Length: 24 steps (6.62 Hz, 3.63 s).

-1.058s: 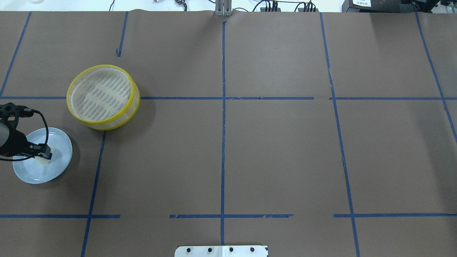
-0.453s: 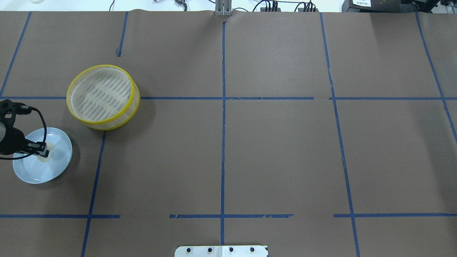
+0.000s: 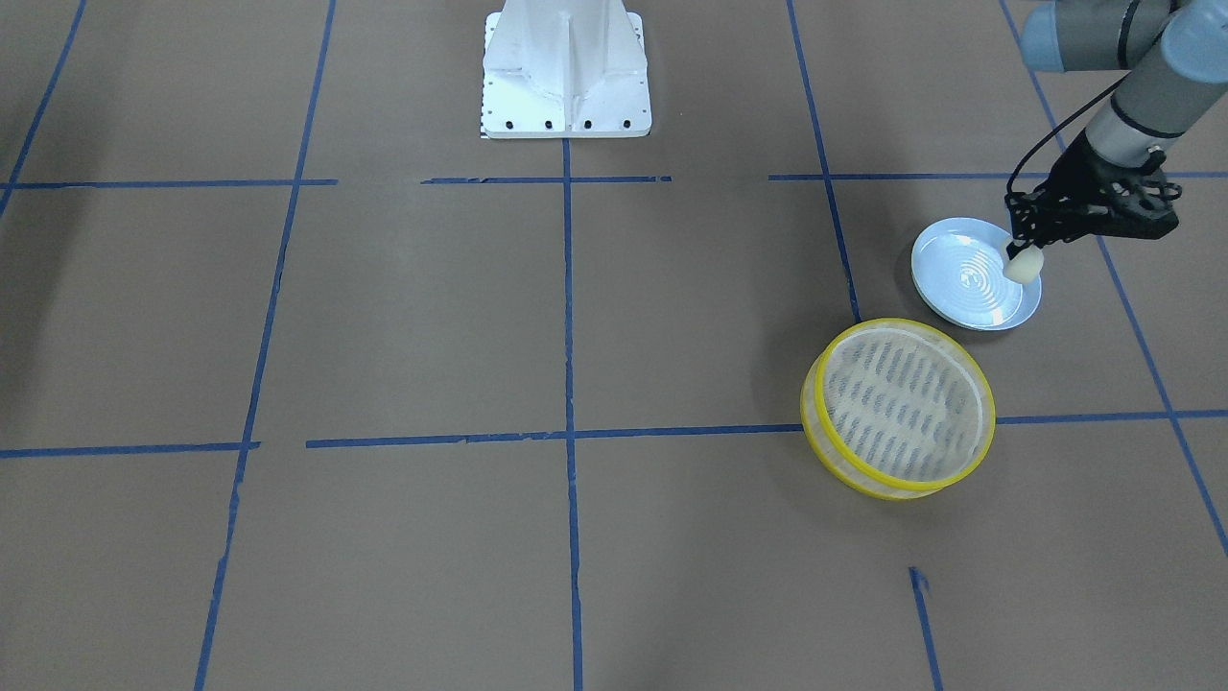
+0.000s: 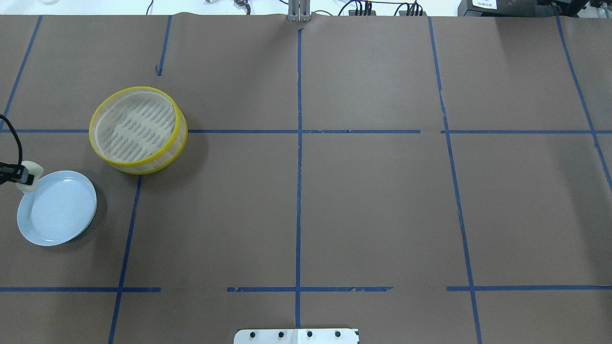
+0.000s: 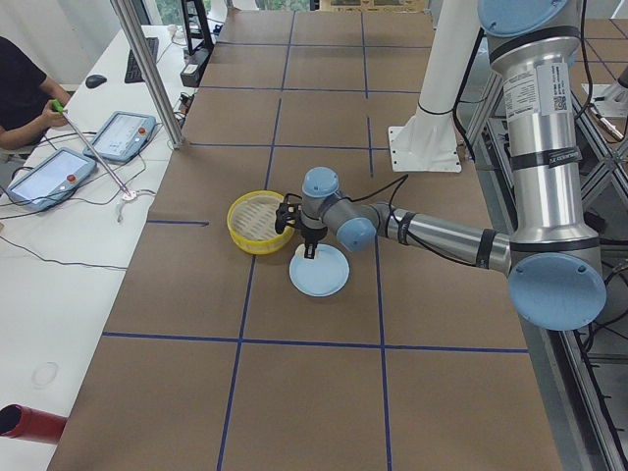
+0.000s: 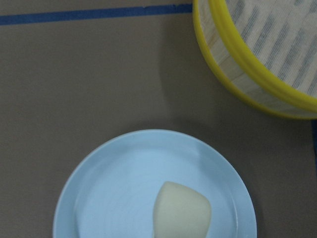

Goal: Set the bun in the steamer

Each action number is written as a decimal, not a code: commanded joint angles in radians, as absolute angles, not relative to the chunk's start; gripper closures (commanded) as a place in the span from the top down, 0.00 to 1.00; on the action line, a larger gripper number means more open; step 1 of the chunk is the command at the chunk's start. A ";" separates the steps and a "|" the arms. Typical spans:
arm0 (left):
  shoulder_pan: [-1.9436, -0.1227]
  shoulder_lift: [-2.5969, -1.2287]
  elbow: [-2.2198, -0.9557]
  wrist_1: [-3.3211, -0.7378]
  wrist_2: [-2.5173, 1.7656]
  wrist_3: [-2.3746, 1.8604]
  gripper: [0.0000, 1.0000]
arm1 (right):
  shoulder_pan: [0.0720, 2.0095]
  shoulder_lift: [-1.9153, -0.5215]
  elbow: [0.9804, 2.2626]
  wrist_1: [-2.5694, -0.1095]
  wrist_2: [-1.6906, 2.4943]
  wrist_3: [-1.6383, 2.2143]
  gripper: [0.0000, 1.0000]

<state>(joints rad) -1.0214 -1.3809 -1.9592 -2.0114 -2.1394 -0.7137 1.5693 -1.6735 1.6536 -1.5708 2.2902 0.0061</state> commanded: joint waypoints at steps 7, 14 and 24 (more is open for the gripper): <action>-0.981 -1.996 -1.711 -1.424 -2.134 -0.570 0.22 | 1.569 -1.674 1.654 -1.571 2.290 0.006 1.00; -0.905 -2.006 -1.508 -1.703 -2.131 -0.666 1.00 | 1.569 -1.674 1.654 -1.571 2.290 0.006 1.00; -1.599 -1.726 -1.676 -1.469 -2.266 0.217 1.00 | 1.569 -1.674 1.654 -1.571 2.290 0.006 1.00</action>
<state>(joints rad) -1.4814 -1.7864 -1.7687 -1.4536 -2.2482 0.0706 1.5692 -1.6736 1.6530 -1.5708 2.2902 0.0061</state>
